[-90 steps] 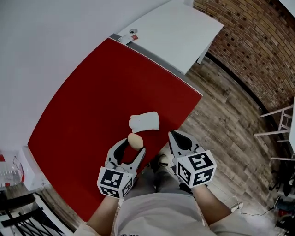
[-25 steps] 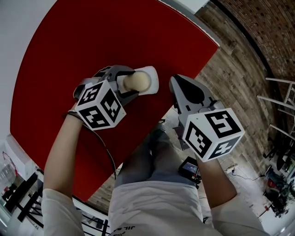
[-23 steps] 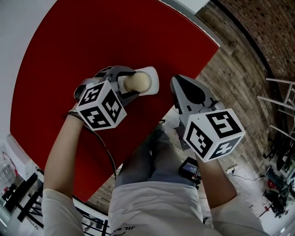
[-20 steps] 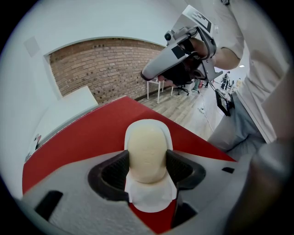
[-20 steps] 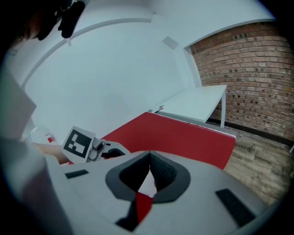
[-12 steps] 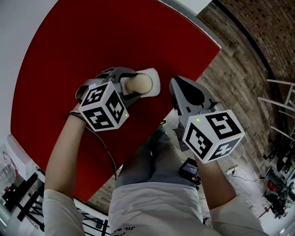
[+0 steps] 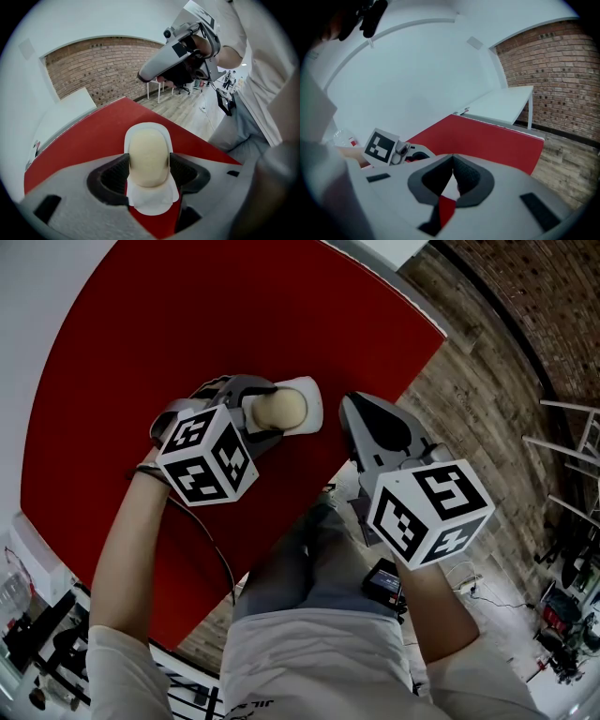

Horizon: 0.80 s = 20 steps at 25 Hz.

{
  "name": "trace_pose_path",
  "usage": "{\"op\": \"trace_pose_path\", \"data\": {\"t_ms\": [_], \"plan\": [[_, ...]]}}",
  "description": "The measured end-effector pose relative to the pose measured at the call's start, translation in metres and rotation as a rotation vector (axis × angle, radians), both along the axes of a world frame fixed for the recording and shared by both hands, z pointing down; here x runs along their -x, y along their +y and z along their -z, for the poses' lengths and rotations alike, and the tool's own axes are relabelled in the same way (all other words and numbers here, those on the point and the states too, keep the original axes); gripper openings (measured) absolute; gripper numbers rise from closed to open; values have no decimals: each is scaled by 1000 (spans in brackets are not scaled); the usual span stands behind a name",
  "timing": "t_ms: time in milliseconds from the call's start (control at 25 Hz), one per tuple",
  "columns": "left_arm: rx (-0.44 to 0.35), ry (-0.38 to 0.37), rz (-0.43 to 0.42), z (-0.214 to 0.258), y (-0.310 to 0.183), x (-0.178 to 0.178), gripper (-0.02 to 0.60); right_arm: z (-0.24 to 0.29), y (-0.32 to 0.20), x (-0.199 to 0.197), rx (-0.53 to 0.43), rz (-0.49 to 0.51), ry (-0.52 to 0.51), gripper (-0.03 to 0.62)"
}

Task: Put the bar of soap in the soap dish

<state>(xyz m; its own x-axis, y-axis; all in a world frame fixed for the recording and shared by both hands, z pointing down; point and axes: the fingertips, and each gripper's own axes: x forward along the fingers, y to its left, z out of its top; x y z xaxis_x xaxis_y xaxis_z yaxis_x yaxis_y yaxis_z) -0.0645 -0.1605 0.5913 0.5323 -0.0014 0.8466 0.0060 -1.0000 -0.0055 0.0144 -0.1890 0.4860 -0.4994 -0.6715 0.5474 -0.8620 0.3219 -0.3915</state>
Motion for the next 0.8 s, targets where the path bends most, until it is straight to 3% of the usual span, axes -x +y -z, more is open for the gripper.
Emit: {"op": "trace_pose_path", "data": {"t_ms": [440, 600, 720, 800], "plan": [[-42, -16, 16, 11, 0, 6, 279, 9, 4, -1, -11, 16, 4, 5], [-67, 21, 76, 29, 0, 7, 272, 19, 15, -3, -8, 40, 36, 5], [-122, 52, 149, 44, -9, 12, 159, 32, 23, -5, -12, 46, 58, 5], [-168, 56, 228, 56, -20, 18, 41, 42, 27, -8, -20, 48, 74, 5]]}}
